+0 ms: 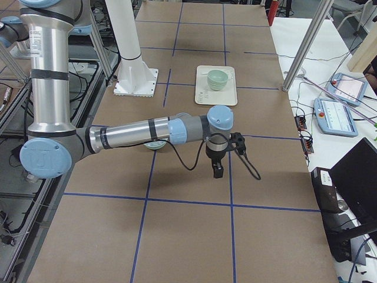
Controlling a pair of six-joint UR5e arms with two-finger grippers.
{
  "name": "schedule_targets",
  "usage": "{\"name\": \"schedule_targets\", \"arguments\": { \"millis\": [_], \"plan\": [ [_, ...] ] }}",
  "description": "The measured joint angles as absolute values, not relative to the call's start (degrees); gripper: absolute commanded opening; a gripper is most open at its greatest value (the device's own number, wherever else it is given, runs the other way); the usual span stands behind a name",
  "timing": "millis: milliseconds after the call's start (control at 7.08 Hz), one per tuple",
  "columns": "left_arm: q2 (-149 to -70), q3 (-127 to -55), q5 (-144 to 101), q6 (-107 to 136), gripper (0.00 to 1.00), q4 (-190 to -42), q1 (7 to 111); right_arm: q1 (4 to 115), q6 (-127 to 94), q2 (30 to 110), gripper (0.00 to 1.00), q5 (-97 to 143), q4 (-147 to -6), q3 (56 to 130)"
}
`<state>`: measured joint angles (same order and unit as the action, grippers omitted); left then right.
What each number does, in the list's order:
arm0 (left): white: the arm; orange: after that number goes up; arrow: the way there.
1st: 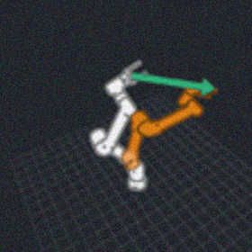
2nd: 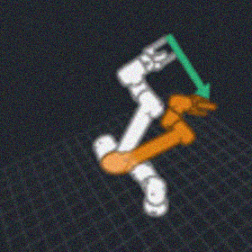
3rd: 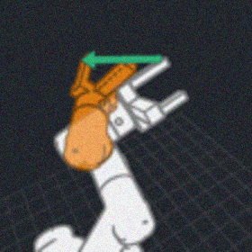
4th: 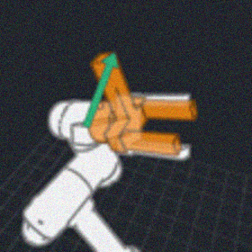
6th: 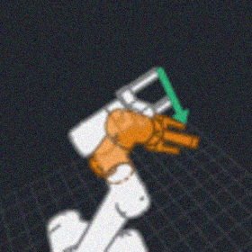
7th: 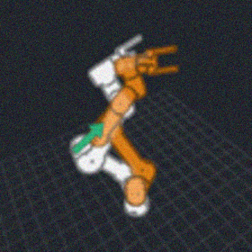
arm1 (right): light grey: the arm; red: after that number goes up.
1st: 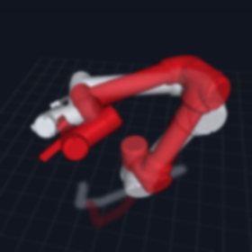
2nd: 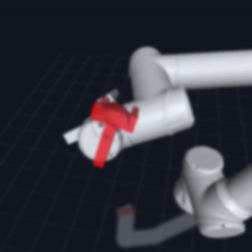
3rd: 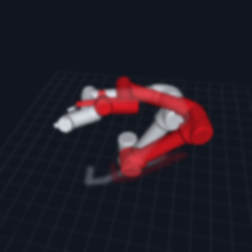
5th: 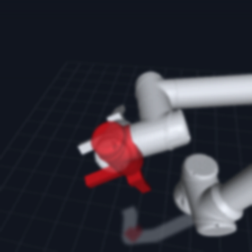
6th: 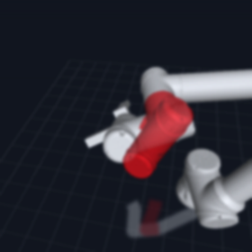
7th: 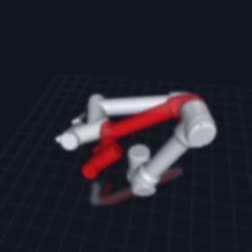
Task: Stack green bowls together
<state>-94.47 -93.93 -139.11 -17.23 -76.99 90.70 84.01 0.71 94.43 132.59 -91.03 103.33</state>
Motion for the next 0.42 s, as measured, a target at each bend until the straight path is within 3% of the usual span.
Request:
{"name": "schedule_targets", "arguments": {
  "millis": [424],
  "plan": [
    [-93.93,-93.94,-139.05,-17.23,1.00,-76.99,90.73,86.31,1.25,97.05,1.00,132.91,-90.98,103.38]
  ]
}}
